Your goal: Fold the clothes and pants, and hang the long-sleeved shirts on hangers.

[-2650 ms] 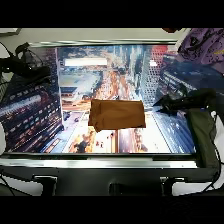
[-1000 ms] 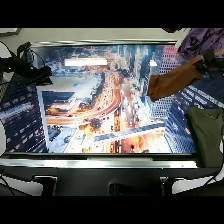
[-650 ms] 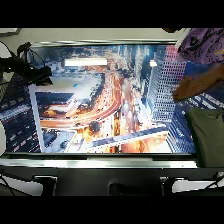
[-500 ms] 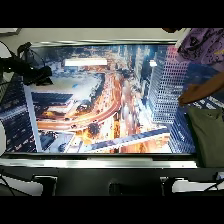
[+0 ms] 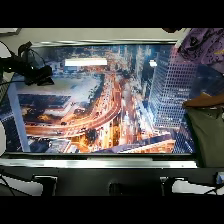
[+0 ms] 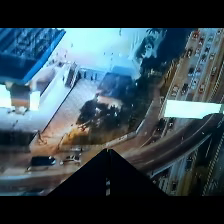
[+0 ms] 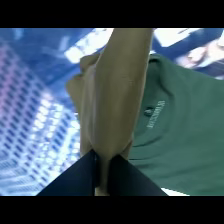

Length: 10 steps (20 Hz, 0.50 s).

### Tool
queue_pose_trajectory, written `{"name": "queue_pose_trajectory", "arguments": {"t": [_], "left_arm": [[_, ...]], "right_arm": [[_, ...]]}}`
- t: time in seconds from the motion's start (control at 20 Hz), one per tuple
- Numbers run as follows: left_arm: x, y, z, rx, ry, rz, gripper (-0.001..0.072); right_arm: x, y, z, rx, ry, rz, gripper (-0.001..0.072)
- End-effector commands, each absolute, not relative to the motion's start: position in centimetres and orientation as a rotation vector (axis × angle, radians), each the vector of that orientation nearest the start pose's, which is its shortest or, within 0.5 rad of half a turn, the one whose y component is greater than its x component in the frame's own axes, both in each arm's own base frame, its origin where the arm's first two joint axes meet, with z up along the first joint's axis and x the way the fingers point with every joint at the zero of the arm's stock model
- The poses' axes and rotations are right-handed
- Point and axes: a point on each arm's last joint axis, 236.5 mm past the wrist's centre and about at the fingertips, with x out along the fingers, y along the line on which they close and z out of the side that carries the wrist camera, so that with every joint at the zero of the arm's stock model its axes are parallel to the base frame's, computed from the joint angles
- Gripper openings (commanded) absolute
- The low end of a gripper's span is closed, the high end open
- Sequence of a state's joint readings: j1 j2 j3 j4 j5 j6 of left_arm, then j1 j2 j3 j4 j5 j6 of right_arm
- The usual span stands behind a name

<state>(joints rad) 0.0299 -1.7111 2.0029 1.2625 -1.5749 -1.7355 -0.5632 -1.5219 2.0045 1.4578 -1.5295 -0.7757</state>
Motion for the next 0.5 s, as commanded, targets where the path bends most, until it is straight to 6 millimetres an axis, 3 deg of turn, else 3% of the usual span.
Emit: {"name": "queue_pose_trajectory", "arguments": {"t": [0.0, 0.1, 0.3, 0.45], "left_arm": [[47.9, -6.4, 10.2, -0.374, 1.290, -0.160, 0.0019], [47.9, -6.5, 10.3, -0.377, 1.290, -0.164, 0.0018], [47.7, -6.5, 10.2, -0.376, 1.298, -0.165, 0.0019], [47.5, -6.5, 10.2, -0.374, 1.308, -0.165, 0.0019]], "right_arm": [[32.7, -28.2, 17.9, 0.866, 0.846, -1.210, 0.0029], [31.6, -28.5, 17.4, 0.803, 0.908, -1.225, 0.0027], [27.4, -26.9, 12.8, 0.728, 1.189, -1.289, 0.0028], [24.7, -26.4, 10.5, 0.669, 1.266, -1.324, 0.0028]]}}
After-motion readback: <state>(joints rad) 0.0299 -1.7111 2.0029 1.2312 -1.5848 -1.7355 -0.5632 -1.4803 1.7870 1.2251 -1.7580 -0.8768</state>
